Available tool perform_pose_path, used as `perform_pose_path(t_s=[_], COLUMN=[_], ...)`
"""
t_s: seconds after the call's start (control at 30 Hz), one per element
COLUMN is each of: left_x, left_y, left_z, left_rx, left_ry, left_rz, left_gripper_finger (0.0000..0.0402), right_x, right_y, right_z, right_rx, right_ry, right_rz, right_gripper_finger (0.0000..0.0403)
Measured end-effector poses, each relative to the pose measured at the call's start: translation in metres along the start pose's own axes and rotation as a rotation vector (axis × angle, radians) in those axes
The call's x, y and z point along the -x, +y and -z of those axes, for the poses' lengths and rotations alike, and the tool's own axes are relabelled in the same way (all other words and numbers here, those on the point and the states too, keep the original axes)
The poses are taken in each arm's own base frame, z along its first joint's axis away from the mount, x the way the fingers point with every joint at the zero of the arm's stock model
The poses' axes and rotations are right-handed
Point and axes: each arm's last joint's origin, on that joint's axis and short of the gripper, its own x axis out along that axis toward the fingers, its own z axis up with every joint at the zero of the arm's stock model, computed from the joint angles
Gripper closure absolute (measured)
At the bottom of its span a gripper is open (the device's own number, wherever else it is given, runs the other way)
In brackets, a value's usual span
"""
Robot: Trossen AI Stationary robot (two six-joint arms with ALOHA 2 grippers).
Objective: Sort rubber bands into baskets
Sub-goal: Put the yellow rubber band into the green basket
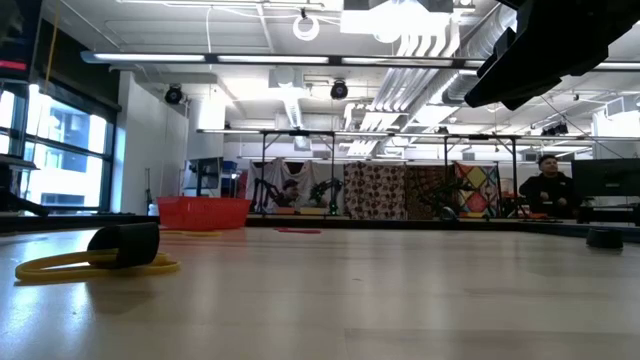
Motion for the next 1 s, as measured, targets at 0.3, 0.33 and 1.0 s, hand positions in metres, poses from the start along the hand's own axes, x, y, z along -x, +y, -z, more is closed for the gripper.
perform_pose_path(t_s=[0.3, 0.33, 1.0], left_x=[-0.001, -0.001, -0.008], left_y=[0.006, 0.007, 0.009], left_z=[-0.012, -0.013, -0.013], left_rx=[-0.027, -0.033, -0.043], left_ry=[-0.021, -0.025, -0.005], left_rz=[-0.017, -0.019, 0.014], left_gripper_finger=[0.0401, 0.0401, 0.0401], right_x=[0.0, 0.0, 0.0], right_y=[0.0, 0.0, 0.0], right_z=[0.0, 0.0, 0.0], right_rx=[0.0, 0.0, 0.001], right_ry=[0.001, 0.001, 0.004], right_rz=[0.0, 0.0, 0.002], right_gripper_finger=[0.0403, 0.0403, 0.0403])
